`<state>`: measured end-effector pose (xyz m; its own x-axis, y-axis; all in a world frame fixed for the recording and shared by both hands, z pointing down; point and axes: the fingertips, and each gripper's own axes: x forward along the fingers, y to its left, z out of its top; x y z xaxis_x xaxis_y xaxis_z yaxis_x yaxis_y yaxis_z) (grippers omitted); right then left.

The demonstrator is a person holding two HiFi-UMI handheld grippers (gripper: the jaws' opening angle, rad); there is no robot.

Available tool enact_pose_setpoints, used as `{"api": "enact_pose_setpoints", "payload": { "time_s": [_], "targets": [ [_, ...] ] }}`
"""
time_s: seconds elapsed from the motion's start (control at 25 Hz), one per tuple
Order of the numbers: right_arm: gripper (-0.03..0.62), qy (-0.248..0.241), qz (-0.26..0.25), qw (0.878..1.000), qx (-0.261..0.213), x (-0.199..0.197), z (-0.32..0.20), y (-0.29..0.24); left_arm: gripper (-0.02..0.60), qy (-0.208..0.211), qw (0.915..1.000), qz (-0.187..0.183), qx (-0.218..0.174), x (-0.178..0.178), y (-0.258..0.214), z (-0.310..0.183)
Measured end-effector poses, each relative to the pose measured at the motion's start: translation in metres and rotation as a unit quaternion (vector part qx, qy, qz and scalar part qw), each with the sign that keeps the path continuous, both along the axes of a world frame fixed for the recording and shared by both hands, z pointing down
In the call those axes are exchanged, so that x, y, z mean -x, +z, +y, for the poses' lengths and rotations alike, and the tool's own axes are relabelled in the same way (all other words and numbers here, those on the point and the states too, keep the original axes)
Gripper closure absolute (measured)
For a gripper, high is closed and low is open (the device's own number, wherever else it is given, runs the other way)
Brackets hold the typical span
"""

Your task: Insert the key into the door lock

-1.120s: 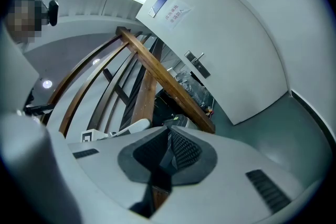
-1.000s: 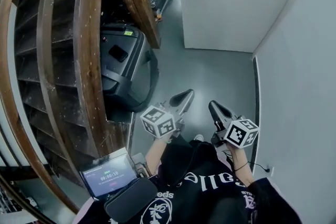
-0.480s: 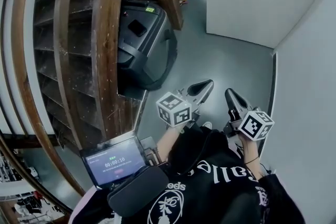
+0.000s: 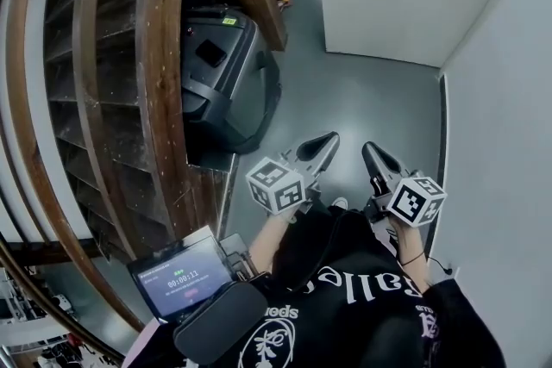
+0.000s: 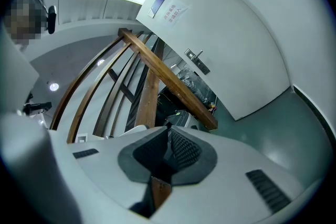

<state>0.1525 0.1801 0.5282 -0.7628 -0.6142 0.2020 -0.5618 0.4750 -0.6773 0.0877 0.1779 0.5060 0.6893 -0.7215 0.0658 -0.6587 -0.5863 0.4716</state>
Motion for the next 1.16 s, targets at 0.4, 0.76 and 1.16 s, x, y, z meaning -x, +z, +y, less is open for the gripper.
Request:
{"api": "enact_pose_setpoints", "payload": {
  "time_s": [0.4,0.76,1.16],
  "targets": [
    [0.56,0.002,0.01,1.0,-0.01,-0.007,-0.003,0.002,0.576,0.014,0.9999,0.001,-0.003,-0.011,0.001,0.0],
    [0.56,0.007,0.017,1.0,-0.005,-0.015,-0.004,0.009,0.576,0.011,0.9999,0.005,-0.004,-0.013,0.005,-0.004],
    [0.56,0.007,0.014,1.0,-0.003,-0.025,-0.003,0.009,0.575,0.002,1.0,0.008,0.002,-0.018,0.005,-0.006]
  ]
}}
